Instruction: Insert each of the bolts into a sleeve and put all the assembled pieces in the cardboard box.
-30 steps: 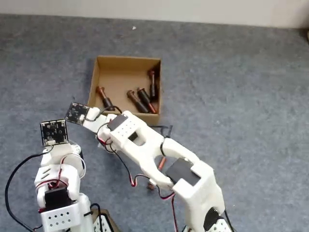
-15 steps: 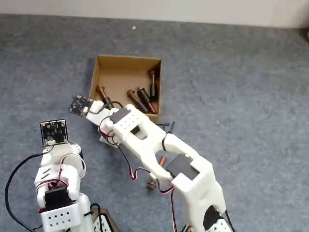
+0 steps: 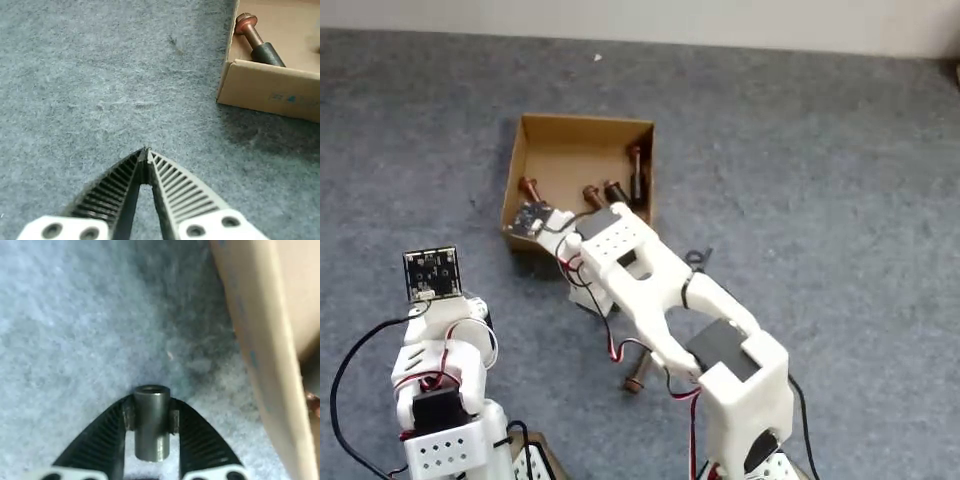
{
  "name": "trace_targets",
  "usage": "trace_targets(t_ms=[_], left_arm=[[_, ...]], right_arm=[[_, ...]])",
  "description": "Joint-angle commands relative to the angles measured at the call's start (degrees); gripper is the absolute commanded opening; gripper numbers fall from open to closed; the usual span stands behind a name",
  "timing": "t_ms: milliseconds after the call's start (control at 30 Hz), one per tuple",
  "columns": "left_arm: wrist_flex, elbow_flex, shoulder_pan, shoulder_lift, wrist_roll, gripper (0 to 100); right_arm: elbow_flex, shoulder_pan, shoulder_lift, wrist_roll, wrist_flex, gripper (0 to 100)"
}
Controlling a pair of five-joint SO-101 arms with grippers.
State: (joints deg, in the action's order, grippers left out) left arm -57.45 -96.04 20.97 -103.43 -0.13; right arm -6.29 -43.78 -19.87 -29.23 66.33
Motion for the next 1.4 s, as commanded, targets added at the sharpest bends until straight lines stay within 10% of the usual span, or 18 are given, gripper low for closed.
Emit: trace_targets(t_ms=[0, 567, 1033, 1367], left_arm=[[0.26, -1.10, 0.57, -0.40, -0.62, 1], [0.18, -1.10, 0.57, -0.40, -0.62, 1], [0.18, -1.10, 0.57, -0.40, -0.62, 1], [0.18, -1.10, 0.57, -0.40, -0.62, 1]], right_arm=[[0.13, 1.19, 1.10, -0.53, 0.84, 5.5], [-1.63, 1.19, -1.10, -4.48, 5.67, 14.1], [-2.59, 7.87, 10.68, -4.22, 8.75, 0.4], [-12.97, 13.58, 33.98, 11.34, 10.95, 0.4]])
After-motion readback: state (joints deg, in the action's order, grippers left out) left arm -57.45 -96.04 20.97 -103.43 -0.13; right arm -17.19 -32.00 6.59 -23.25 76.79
